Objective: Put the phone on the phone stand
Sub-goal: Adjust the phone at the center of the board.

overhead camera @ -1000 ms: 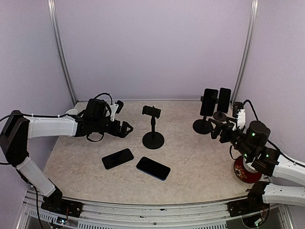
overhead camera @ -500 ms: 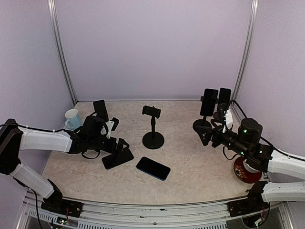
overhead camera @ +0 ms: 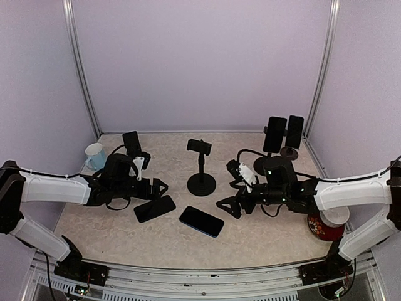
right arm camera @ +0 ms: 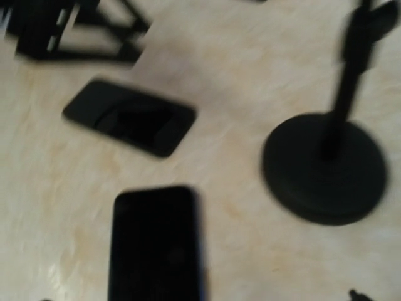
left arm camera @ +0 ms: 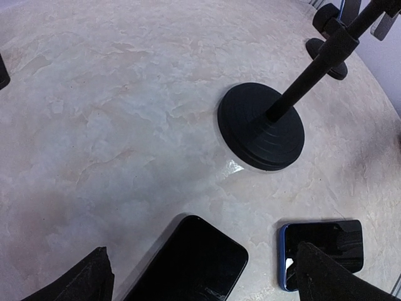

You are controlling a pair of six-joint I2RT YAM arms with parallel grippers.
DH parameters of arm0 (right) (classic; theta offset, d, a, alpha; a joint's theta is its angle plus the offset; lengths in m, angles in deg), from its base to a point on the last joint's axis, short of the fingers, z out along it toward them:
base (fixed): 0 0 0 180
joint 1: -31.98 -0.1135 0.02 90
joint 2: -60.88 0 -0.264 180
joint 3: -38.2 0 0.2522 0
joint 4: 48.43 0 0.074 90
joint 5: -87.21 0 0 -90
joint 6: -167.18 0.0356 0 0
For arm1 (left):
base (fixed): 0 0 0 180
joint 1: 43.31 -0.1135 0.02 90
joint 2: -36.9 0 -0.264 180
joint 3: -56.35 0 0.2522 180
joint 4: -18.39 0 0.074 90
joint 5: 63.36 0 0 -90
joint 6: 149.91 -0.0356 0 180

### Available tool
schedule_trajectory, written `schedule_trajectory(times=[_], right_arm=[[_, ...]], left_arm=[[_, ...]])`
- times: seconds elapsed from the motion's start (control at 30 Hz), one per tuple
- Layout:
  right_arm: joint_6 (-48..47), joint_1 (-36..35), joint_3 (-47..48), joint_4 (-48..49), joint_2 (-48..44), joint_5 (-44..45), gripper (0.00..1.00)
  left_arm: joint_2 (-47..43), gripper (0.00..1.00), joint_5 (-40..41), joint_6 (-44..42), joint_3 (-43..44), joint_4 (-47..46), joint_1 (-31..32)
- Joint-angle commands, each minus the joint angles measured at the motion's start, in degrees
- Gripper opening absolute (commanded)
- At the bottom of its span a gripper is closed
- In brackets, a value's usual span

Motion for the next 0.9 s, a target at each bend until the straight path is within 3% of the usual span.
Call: schedule_trajectory(times=[0.0, 0.47, 0.87], right_arm=[[-4.85, -2.51, 2.47, -1.99, 4.52, 1.34, 1.00], [-10.47, -5.77, 7.78, -6.05, 20.03, 2.37, 1.00], [-11.74, -7.26, 10.45, -7.09, 25.79, 1.76, 1.00]], left_arm=[[-0.39, 0.99, 0.46, 1.03, -0.89, -2.66, -0.27], [-1.81, 0.99, -0.97, 1.43, -2.63, -4.39, -1.29], [-0.54, 0.99, -2.55, 1.91, -4.48, -7.15, -1.38]])
